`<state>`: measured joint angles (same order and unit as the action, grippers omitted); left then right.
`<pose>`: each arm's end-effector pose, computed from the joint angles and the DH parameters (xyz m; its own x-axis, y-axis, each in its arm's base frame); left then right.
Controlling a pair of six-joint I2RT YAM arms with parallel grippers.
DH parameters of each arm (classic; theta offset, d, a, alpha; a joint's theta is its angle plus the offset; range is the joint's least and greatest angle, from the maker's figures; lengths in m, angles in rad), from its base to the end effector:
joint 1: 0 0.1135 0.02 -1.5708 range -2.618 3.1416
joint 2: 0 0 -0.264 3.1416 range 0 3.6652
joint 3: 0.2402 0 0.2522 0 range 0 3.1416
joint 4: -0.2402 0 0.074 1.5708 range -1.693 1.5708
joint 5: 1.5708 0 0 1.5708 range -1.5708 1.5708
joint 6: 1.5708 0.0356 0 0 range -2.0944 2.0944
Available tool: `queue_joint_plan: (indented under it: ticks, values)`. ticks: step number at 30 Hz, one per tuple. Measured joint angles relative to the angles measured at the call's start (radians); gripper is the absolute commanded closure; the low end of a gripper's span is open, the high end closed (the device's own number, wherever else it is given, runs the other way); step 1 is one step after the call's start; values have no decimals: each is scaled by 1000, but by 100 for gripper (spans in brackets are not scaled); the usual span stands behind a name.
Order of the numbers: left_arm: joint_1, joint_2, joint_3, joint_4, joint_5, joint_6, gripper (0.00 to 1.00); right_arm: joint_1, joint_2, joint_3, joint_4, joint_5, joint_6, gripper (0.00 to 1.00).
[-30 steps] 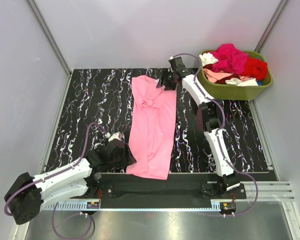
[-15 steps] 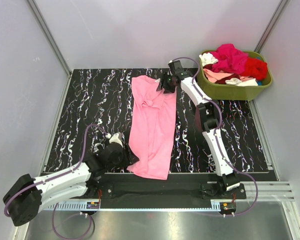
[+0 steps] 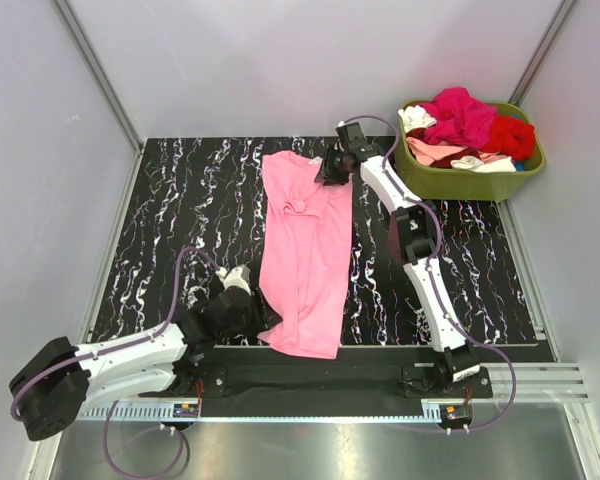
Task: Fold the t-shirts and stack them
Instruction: Fold the tshirt
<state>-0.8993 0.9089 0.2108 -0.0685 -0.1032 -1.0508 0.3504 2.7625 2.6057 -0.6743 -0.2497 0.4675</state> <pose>0.1041 -0.1251 0.1344 -0.8502 -0.3176 -0.4199 -0.0105 0.8077 -0.5896 0.5509 0.2107 0.1521 -0.8397 0.1580 -0.5195 -0.1239 0.8757 0.4667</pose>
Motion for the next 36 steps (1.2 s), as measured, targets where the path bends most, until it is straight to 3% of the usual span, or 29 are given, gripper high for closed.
queue_joint_plan:
  ticks: [2,11,36]
  values:
    - [-2,13,0,15,0,-3,52,0,0,0,2,2,1,62]
    - [-3,29,-4,45,-3,-14,53,0,1,0,4,5,3,100]
    - [-4,34,-24,82,-13,-24,61,-28,-112,78,-29,21,-29,100]
